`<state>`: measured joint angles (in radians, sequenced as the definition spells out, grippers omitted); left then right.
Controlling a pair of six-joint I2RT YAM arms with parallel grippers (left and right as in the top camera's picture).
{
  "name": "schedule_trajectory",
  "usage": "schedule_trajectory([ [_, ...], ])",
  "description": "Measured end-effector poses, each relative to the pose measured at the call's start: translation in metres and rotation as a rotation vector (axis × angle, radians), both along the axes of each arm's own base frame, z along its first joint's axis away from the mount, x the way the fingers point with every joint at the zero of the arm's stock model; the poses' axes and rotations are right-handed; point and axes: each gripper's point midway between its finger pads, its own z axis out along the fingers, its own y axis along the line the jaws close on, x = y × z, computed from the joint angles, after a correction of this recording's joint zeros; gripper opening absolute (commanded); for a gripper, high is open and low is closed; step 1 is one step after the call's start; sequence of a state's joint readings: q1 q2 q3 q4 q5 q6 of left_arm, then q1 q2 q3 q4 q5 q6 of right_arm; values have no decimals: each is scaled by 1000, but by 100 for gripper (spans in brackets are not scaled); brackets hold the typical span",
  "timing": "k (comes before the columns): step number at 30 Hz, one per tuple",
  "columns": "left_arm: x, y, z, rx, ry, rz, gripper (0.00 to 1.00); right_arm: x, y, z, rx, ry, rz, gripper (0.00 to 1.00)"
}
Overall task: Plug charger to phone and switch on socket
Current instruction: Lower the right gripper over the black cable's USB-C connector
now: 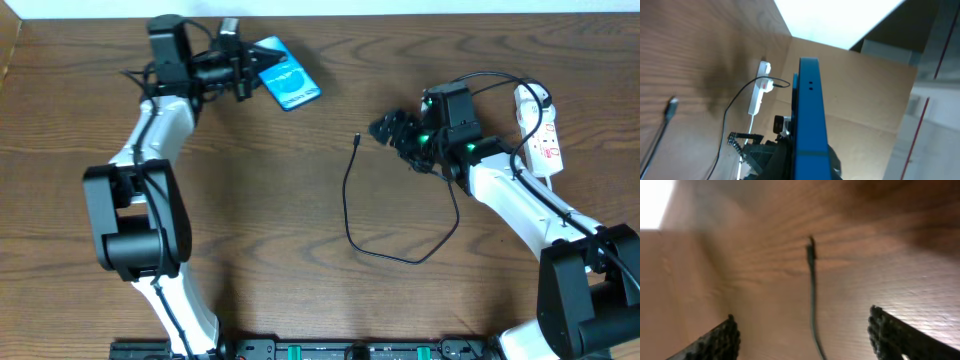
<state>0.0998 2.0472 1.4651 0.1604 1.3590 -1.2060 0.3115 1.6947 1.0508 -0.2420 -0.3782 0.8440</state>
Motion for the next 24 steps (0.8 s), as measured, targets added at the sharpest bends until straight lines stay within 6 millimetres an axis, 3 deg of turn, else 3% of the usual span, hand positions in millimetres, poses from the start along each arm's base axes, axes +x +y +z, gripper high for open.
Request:
schedule_trajectory([
  [3,0,22,-5,-9,49,36,7,-13,-2,-9,-68,-8,109,63],
  [7,1,38,-4,-16,49,60,7,-25,-3,-14,-107,12,183,62],
  [10,2,44,-4,-18,49,70,7,-29,-2,-6,-137,21,233,60],
  [15,1,45,-4,-21,49,67,7,-7,19,27,-239,11,332,56],
  [17,1,44,-4,-21,49,67,7,1,29,32,-266,9,356,53],
  [20,1,44,-4,-21,50,66,7,18,47,28,-314,35,395,46],
  [24,1,44,-4,-21,51,67,7,29,60,-4,-335,95,392,37],
])
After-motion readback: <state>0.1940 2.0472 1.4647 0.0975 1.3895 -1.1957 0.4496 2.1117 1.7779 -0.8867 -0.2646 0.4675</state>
